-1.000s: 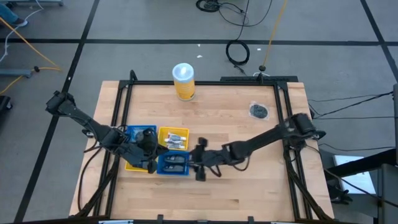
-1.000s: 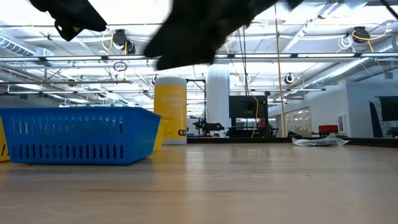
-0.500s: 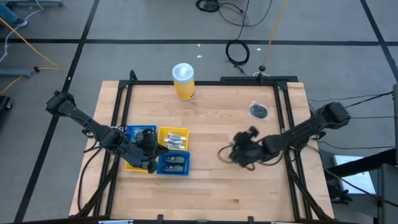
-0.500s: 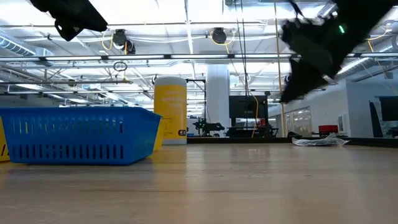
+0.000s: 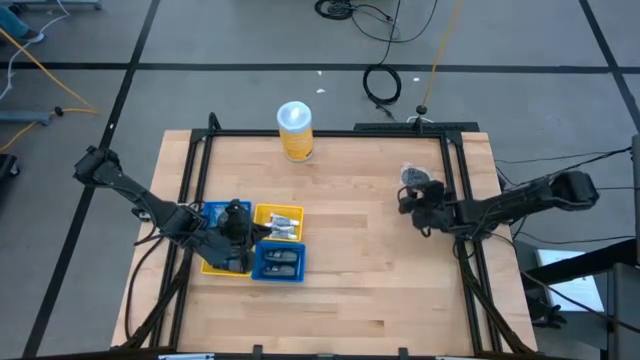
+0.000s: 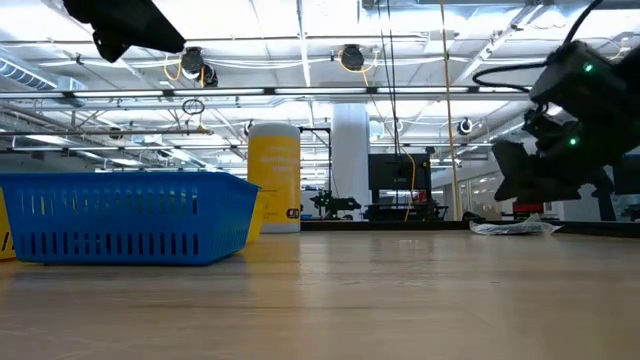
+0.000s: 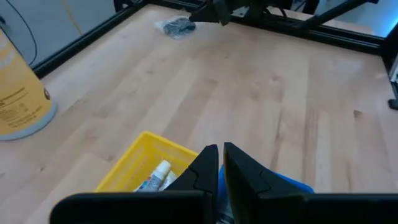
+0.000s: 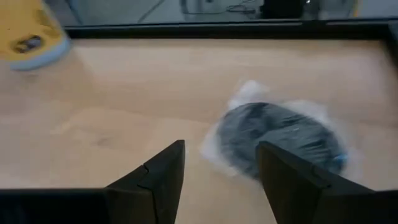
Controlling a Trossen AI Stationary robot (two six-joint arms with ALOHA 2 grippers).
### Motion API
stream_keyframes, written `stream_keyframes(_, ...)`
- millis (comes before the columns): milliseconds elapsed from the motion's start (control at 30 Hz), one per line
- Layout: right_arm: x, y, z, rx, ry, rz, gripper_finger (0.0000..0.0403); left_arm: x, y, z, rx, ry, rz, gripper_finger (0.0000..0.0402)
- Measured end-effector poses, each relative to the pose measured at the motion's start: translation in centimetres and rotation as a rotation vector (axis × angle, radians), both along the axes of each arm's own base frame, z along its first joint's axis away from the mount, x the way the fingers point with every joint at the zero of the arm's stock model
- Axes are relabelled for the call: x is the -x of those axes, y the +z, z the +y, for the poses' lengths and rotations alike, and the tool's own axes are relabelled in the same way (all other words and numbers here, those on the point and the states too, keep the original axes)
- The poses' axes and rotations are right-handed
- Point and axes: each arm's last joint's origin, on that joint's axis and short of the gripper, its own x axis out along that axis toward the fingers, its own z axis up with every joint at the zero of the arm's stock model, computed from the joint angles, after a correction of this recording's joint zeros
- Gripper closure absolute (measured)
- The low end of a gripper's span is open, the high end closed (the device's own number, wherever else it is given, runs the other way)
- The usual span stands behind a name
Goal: Pick & Place Travel size toiletries
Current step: Put the black hairbrush into the top blue bin
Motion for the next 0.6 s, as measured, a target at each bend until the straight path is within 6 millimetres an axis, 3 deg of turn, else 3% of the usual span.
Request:
stream_keyframes(300,0.0,0.0,-3.4,-0.016,-0.025,0.125,0.0211,-1.2,-0.8,0.7,-0.014,0.057,0.024,0.0378)
stream_keyframes(600,0.8,-1.0,-6.1,-0.168,-0.018,0.189,0.0171,-2.4,-1.4,1.2,0.007,0.053,0.044,0.0378)
